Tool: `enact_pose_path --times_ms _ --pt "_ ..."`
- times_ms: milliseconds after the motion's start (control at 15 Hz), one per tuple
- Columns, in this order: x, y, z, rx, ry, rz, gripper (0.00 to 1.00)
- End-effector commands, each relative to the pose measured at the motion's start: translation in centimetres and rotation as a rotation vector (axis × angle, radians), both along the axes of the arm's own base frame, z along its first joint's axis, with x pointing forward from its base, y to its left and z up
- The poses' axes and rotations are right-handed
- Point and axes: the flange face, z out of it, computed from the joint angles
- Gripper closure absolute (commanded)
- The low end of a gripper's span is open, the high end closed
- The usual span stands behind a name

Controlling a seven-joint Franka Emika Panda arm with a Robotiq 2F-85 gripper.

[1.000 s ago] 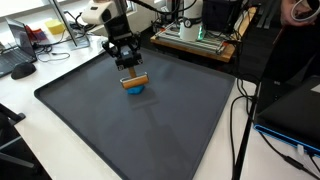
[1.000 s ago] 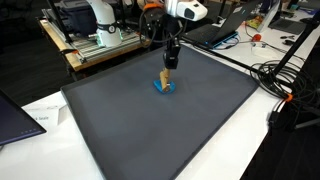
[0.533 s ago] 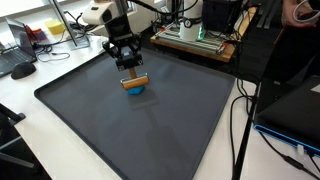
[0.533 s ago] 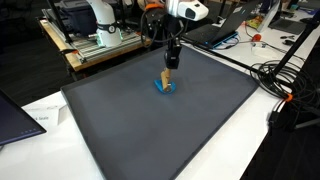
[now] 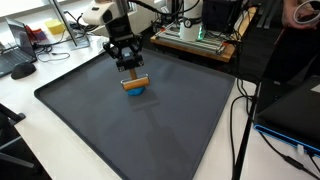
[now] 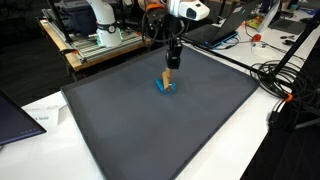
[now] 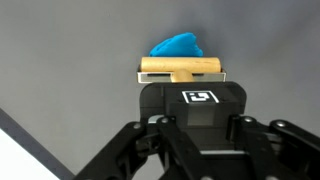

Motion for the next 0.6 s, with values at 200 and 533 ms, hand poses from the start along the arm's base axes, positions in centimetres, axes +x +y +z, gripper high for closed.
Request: enact_pose_path --times_ms 200,533 --pt "0.39 2.46 -4.64 0.073 -0.005 -0.028 0.78" --pt "0.55 2.84 -4.65 0.076 -0.006 -0.031 0.78"
